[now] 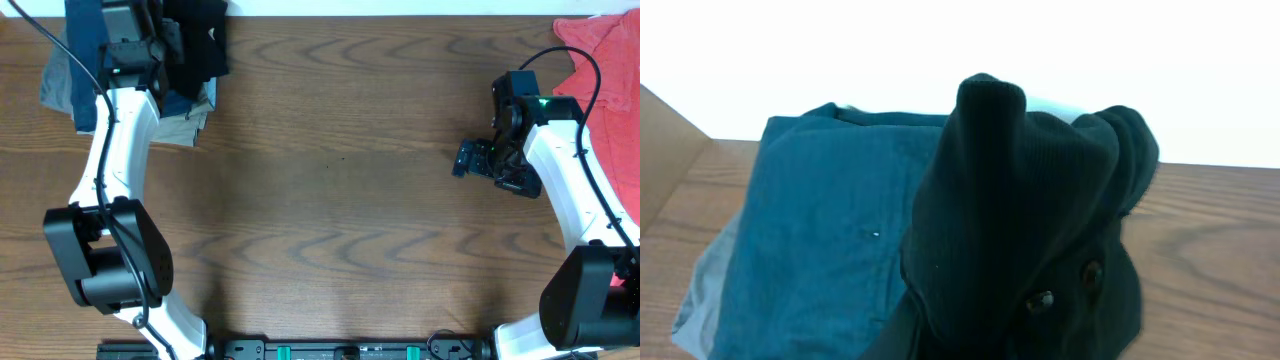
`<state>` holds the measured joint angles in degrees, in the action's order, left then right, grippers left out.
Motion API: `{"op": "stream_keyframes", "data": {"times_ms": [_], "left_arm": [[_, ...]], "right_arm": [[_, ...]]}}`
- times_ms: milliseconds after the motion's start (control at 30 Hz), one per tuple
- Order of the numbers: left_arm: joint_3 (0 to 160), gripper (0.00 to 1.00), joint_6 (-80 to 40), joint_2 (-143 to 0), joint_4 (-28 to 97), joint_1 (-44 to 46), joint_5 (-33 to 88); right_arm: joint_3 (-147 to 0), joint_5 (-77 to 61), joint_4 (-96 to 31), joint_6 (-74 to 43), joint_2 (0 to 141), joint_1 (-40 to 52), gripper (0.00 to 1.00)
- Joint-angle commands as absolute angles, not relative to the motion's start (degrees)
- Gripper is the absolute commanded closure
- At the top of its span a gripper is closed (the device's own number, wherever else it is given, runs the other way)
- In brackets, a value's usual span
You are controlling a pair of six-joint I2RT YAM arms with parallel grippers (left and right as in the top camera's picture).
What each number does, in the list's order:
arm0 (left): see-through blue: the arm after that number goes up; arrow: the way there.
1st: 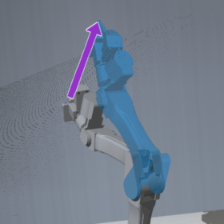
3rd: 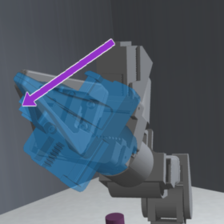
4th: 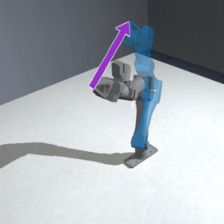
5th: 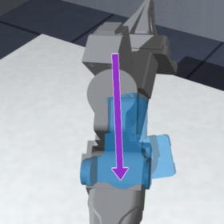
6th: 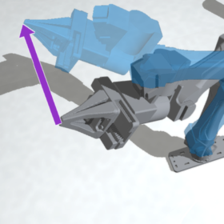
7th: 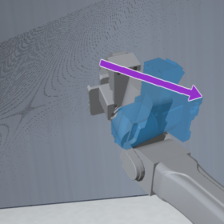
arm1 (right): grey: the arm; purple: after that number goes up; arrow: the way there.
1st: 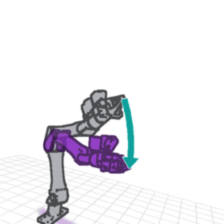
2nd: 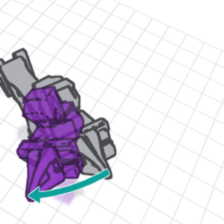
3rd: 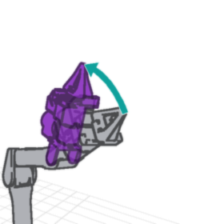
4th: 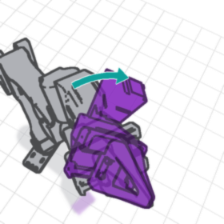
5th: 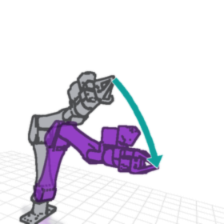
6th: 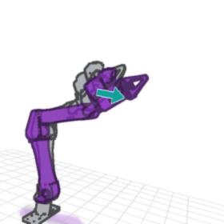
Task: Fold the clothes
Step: 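Lift the black shirt bundle with the left gripper toward the clothes stack, then lower the black shirt onto the folded stack and open the left gripper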
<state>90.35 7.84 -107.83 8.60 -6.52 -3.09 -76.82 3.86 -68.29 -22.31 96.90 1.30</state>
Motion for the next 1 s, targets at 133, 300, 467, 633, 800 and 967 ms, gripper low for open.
{"op": "stream_keyframes", "data": {"times_ms": [133, 300, 467, 633, 800, 967], "left_arm": [[91.7, 0.94, 6.8, -111.1, 3.0, -8.9, -6.7], [91.7, 0.94, 6.8, -112.7, -2.5, -9.5, -16.6], [91.7, 0.94, 7.1, -112.7, -8.8, -9.7, -19.4], [91.7, 0.94, 7.0, -112.8, -8.9, -9.8, -19.4], [91.7, 0.94, 6.9, -113.7, -8.5, -10.6, -19.4], [91.7, 0.94, 6.8, -116.9, -8.1, -11.9, -19.4]], "right_arm": [[-77.5, 4.1, -68.3, -22.2, 96.8, 1.5, 0.01], [-77.5, 4.1, -68.3, -22.2, 96.8, 1.6, 0.01], [-77.5, 4.1, -68.3, -22.2, 96.8, 1.6, 0.01], [-77.5, 4.1, -68.3, -22.2, 96.8, 1.6, 0.01], [-77.5, 4.1, -68.4, -22.2, 96.8, 1.6, 0.01], [-77.5, 4.1, -68.3, -22.2, 96.8, 1.5, 0.01]]}}
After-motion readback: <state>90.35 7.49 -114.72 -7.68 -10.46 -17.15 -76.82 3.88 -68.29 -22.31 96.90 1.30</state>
